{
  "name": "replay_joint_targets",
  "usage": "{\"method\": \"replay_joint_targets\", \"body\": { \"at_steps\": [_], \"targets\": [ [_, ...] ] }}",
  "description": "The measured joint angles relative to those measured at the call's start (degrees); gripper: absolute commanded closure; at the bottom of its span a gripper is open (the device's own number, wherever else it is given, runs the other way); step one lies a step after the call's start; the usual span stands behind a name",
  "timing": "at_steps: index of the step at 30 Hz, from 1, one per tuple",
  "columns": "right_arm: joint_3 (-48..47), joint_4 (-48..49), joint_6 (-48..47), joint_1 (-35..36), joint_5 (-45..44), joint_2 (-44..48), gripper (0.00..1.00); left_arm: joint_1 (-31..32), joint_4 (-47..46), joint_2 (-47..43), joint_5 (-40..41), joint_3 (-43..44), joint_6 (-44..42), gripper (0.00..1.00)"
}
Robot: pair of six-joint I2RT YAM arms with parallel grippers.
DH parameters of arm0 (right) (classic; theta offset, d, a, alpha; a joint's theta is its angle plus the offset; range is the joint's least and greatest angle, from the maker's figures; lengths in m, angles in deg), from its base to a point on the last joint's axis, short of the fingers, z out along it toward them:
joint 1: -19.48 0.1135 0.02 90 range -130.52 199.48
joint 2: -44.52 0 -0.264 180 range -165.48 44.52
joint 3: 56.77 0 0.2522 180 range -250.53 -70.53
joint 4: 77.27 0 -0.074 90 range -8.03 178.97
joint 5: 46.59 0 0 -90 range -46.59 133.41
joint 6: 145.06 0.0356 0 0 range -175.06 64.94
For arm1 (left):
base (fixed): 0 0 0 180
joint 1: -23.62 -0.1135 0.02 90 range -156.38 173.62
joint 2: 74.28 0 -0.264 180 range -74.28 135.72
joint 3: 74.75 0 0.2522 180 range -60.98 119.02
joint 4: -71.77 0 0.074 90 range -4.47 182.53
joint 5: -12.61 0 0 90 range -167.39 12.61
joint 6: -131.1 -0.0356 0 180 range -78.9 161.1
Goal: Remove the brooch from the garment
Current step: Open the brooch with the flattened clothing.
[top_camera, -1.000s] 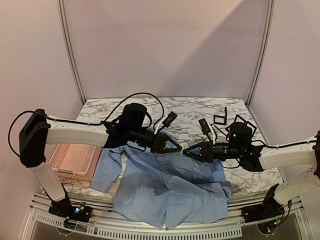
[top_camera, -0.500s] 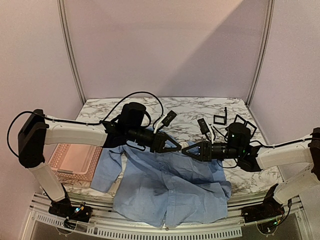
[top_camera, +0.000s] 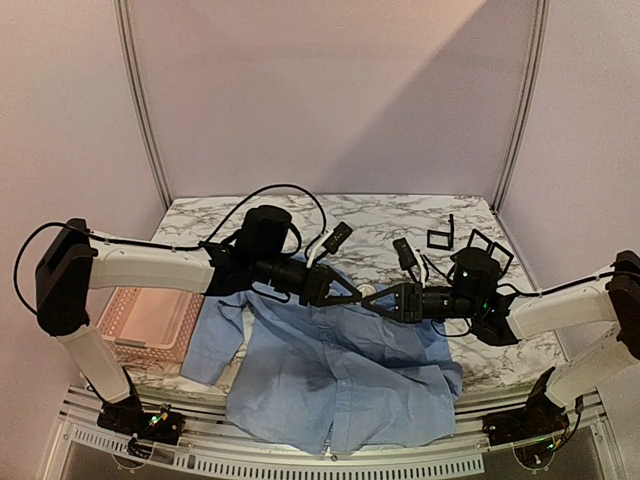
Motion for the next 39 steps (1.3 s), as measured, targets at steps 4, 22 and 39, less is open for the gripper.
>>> {"method": "replay_joint_targets", "body": {
  "at_steps": [4, 22, 39],
  "targets": [
    [0.24, 1.84, 1.57, -0.28, 0.52, -0.81, 0.90, 0.02, 0.17, 0.00, 0.02, 0.00, -0.24, 1.00],
    [-1.44, 3.30, 6.97, -1.27, 4.59, -6.45, 0.93, 0.37, 5.92, -0.52, 3.08, 0.00, -2.97, 1.00],
    [-6.67, -8.35, 1.36, -1.64, 9.11, -8.22, 0.90, 0.37, 10.82, -0.52, 4.15, 0.44, -4.85, 1.00]
  ]
}}
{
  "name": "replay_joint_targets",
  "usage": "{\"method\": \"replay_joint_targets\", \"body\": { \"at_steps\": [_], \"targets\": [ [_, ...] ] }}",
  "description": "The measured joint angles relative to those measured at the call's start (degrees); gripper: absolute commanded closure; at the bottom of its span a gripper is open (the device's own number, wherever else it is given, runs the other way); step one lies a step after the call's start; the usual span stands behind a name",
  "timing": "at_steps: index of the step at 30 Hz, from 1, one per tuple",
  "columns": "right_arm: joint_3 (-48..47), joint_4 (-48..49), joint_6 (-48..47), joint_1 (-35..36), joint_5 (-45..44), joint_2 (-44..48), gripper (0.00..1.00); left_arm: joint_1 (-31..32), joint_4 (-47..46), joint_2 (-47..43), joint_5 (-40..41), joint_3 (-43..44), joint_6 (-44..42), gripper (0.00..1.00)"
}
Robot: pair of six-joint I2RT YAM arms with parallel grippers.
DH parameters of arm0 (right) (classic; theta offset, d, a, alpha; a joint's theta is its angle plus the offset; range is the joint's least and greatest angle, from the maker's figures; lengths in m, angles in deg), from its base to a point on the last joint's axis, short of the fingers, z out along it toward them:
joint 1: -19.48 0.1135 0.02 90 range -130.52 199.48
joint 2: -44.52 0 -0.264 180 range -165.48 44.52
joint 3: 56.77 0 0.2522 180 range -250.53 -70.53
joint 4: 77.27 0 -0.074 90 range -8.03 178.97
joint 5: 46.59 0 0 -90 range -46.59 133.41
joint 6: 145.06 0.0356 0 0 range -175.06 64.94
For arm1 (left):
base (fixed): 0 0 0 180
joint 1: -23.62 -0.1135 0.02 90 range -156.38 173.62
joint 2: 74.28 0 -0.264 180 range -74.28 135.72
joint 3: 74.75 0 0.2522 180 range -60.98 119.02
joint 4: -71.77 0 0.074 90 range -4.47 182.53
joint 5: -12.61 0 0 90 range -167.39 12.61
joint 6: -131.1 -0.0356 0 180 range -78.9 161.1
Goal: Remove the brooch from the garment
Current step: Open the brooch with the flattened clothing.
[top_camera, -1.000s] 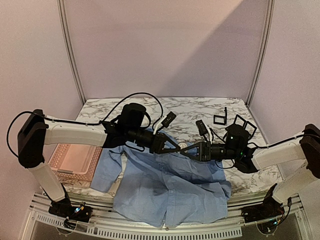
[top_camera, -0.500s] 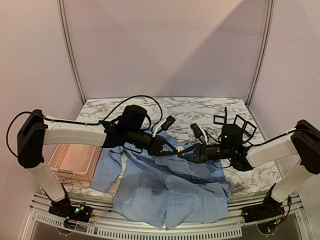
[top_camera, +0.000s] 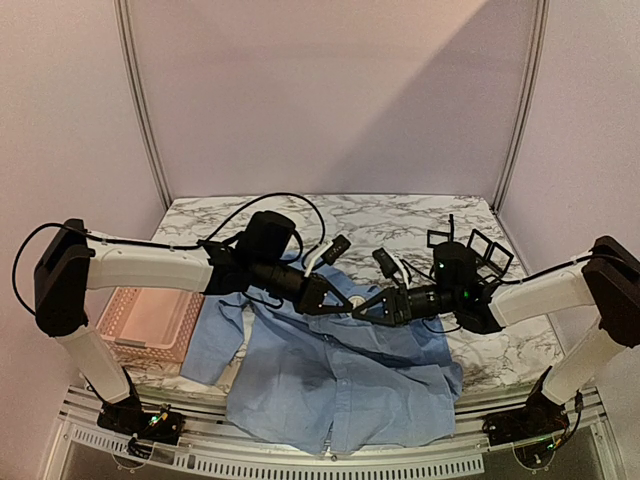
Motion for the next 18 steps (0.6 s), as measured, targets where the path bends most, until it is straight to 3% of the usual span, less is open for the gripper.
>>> {"method": "replay_joint_targets", "body": {
  "at_steps": [9, 18],
  "targets": [
    [-0.20, -1.64, -1.25, 0.00, -0.04, 0.24, 0.84, 0.42, 1.46, 0.07, 0.83, 0.70, -1.03, 1.00],
    [0.02, -6.78, -3.82, -0.59, -2.36, 4.63, 0.52, 0.76, 2.36, 0.39, 1.18, 3.08, -1.68, 1.00]
  ]
}}
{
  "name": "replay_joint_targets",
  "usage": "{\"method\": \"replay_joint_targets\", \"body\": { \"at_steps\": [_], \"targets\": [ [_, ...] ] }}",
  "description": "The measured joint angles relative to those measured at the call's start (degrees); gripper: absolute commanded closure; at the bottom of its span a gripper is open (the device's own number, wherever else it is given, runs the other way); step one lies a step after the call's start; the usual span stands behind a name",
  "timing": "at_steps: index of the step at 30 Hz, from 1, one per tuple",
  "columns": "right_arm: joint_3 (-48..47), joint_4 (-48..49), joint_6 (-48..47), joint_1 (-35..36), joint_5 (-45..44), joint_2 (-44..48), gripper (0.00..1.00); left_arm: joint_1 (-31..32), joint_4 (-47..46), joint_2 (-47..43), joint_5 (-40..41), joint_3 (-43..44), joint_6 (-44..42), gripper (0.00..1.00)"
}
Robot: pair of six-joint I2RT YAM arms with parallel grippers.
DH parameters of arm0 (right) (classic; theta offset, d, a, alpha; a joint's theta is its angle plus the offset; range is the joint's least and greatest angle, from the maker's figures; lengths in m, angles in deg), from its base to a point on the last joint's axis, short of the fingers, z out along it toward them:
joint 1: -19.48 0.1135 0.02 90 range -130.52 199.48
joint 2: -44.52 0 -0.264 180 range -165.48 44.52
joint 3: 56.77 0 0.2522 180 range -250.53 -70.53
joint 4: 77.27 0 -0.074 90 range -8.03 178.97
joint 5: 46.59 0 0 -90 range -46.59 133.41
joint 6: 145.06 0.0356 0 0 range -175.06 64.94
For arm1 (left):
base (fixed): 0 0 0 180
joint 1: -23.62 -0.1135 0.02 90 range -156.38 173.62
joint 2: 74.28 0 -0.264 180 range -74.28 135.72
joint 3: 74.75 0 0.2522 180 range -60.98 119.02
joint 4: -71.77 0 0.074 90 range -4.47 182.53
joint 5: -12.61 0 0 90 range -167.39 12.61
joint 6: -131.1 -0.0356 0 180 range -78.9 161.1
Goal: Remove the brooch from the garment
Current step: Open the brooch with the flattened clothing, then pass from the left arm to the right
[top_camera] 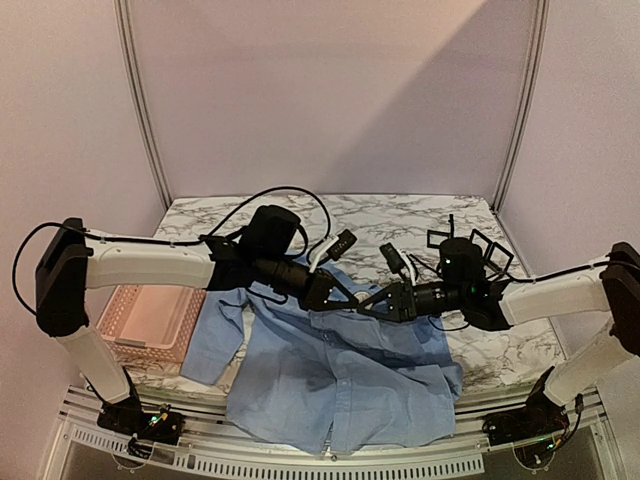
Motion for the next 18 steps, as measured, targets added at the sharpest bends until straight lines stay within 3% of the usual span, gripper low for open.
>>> {"method": "replay_joint_targets", "body": {
  "at_steps": [4, 7, 11, 18],
  "targets": [
    [0.55, -1.99, -1.95, 0.00, -3.26, 6.08, 0.30, 0.39, -0.57, 0.26, -0.87, 0.39, 0.02, 1.00],
    [1.79, -3.28, -3.78, -0.04, -6.45, 12.59, 0.24, 0.48, -0.66, 0.37, -1.33, 0.46, 0.04, 1.00],
    [4.50, -4.07, -5.05, -0.02, -11.04, 19.96, 0.25, 0.48, -1.07, 0.39, -1.73, 0.46, 0.09, 1.00],
    [6.91, -6.45, -6.10, 0.00, -15.30, 22.91, 0.39, 0.48, -2.05, 0.39, -2.78, 0.46, 0.57, 1.00]
  ]
}}
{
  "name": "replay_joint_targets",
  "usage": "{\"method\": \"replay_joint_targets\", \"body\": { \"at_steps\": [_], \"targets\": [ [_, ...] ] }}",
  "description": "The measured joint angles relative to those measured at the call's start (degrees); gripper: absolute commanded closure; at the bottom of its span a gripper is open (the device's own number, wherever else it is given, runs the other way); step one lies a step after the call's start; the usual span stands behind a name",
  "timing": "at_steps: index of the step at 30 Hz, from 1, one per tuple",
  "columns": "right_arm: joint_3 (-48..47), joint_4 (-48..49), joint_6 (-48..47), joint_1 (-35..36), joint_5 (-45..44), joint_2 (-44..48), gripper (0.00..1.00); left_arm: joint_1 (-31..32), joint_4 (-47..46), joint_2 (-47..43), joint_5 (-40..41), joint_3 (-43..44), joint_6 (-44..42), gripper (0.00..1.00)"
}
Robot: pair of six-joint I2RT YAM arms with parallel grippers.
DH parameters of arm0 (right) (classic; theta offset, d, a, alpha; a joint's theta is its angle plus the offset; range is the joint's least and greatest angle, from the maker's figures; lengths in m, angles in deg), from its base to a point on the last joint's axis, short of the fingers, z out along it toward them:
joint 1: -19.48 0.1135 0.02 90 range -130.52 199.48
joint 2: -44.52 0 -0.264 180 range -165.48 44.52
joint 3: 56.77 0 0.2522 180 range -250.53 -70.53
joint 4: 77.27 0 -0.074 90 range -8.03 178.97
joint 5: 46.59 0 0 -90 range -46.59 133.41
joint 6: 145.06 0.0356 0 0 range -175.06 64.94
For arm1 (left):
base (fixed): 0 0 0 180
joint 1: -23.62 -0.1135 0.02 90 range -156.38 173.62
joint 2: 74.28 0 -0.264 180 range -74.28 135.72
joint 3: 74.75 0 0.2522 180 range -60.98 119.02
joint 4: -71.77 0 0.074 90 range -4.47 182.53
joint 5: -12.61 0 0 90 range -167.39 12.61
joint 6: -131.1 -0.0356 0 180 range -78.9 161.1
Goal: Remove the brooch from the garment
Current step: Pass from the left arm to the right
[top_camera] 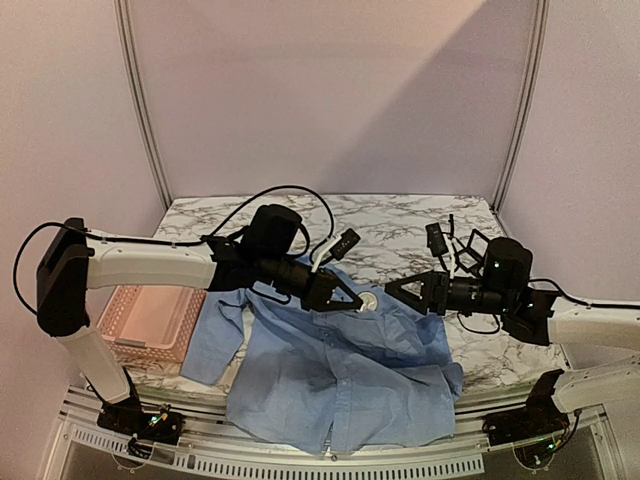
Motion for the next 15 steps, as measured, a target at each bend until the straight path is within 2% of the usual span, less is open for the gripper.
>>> {"method": "replay_joint_targets", "body": {
  "at_steps": [15],
  "targets": [
    [-2.16, -0.55, -1.51, 1.53, 1.73, -7.65, 0.62, -0.02, -0.61, 0.00, -0.39, 0.00, 0.83, 1.00]
  ]
}}
